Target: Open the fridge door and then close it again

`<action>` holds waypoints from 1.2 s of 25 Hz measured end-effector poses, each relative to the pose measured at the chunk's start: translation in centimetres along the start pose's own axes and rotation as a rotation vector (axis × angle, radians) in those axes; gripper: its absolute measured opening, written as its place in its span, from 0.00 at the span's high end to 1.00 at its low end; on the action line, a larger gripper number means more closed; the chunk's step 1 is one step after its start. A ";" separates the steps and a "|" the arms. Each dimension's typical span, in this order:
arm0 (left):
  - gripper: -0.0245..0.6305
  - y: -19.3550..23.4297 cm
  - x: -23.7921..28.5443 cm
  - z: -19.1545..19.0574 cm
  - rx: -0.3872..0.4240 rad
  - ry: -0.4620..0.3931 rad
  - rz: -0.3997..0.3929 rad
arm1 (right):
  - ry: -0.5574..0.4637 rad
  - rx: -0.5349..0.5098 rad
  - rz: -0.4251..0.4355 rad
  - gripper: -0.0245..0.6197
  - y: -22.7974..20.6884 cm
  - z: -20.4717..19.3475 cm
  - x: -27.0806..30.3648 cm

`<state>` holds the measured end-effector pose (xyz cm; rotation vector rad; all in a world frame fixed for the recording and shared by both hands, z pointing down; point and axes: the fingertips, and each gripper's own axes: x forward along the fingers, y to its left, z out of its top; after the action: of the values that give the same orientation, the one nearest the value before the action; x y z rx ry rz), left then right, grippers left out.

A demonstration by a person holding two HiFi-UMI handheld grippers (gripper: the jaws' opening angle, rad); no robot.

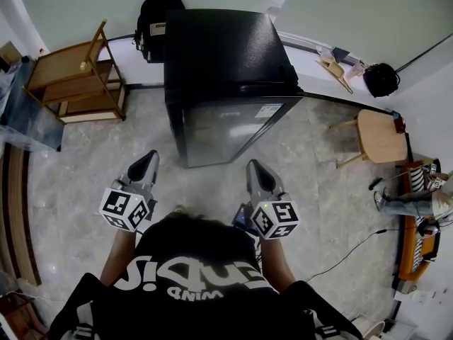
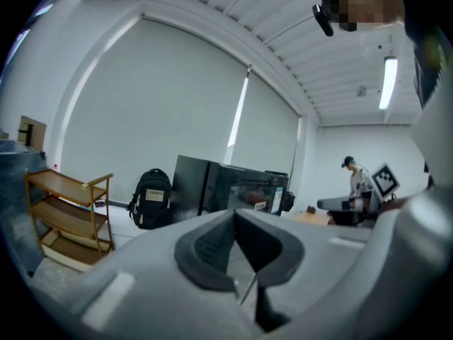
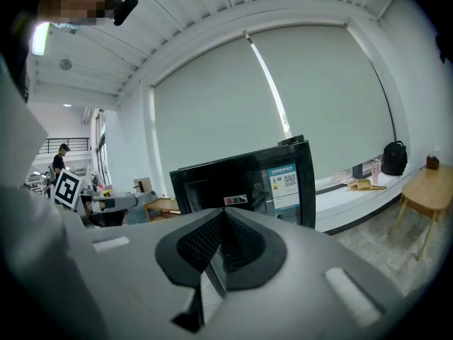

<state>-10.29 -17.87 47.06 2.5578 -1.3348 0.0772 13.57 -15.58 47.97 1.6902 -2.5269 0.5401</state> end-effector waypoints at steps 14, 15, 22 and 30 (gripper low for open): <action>0.96 0.1 -0.2 0.0 -0.008 0.003 0.019 | -0.002 -0.017 0.001 0.97 0.3 -0.3 -0.8; 0.96 0.1 -0.3 -0.1 -0.011 0.004 0.020 | -0.001 -0.017 0.000 0.97 0.3 -0.4 -0.9; 0.96 0.0 -1.1 -0.4 -0.021 0.012 0.025 | -0.008 -0.013 -0.015 0.97 -0.1 -0.2 -1.7; 0.96 -0.2 -1.7 -0.8 -0.031 0.014 0.034 | -0.015 -0.007 -0.030 0.97 -0.8 -0.2 -2.4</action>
<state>-11.10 -16.20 47.51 2.5046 -1.3640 0.0798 15.22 -13.70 47.83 1.7330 -2.5065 0.5178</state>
